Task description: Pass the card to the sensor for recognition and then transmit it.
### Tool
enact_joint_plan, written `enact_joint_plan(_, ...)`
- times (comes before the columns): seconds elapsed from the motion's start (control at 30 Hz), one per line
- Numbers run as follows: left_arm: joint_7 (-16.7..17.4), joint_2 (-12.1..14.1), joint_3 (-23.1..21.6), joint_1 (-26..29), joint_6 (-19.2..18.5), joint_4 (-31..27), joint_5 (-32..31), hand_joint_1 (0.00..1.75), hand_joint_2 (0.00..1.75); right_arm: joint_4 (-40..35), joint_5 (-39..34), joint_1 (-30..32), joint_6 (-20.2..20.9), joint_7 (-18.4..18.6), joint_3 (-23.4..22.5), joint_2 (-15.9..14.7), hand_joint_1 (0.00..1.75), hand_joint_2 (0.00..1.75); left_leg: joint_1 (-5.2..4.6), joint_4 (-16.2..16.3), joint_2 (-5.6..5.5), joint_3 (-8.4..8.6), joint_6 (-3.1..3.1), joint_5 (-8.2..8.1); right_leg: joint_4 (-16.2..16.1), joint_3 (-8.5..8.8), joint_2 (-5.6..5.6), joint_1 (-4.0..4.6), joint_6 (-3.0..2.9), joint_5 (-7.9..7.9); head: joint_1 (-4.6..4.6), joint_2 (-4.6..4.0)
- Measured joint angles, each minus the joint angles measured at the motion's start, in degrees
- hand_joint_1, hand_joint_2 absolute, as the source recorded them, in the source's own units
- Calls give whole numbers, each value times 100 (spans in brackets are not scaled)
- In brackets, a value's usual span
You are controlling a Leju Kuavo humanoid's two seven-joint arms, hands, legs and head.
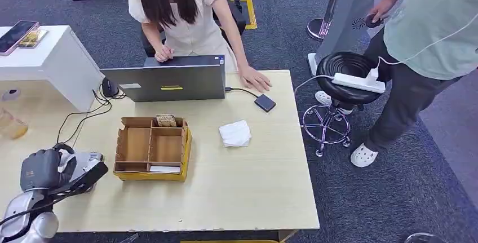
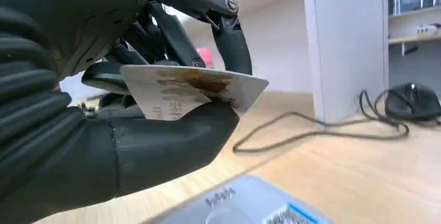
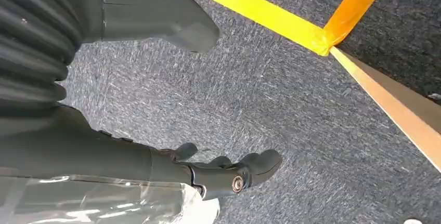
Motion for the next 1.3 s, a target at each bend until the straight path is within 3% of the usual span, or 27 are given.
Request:
enact_joint_plan(0.47,-15,-192,76,125,-374,181,271,175,175,0,7,13,-33,-44,-4,0,0,175,0,0,-1,-1,0,0,0,0,-2,0,0,0,0,0)
enact_joint_plan(1.3,-94,-389,127,185,-647,293,590,175,175,-4,33,9,-85,-105,-46,0,0,175,0,0,-3,0,0,0,0,1,-4,0,1,0,0,0)
